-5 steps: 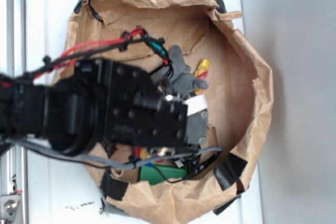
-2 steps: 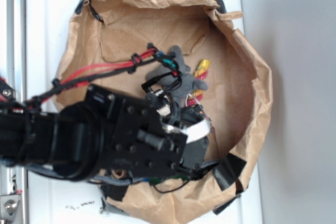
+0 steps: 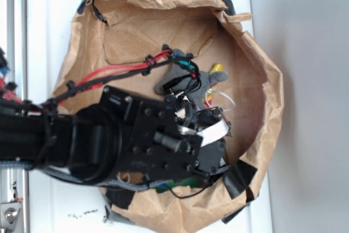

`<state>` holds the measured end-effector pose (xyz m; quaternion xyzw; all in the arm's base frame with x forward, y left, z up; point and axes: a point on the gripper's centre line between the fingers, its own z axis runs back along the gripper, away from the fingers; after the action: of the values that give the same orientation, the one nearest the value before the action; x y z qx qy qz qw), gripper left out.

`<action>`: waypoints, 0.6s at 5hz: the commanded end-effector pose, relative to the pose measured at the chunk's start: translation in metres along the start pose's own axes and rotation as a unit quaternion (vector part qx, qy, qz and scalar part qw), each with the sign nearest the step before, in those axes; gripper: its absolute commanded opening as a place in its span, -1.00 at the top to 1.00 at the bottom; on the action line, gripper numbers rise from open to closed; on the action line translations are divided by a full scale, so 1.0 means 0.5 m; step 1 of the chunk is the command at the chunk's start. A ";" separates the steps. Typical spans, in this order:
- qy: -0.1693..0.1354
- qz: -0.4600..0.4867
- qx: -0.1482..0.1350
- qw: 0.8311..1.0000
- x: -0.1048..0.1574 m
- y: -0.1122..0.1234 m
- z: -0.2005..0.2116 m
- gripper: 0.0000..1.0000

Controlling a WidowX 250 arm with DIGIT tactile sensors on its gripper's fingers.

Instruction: Grab the multicolored rope.

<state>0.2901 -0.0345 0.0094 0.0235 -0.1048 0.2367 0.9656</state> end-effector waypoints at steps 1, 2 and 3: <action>0.022 0.001 -0.002 1.000 -0.008 0.003 0.002 -1.00; 0.027 0.013 0.001 1.000 -0.013 0.009 -0.001 1.00; 0.029 0.017 0.001 0.999 -0.014 0.016 0.002 1.00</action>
<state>0.2890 -0.0394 0.0098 0.0085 -0.0931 0.2530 0.9629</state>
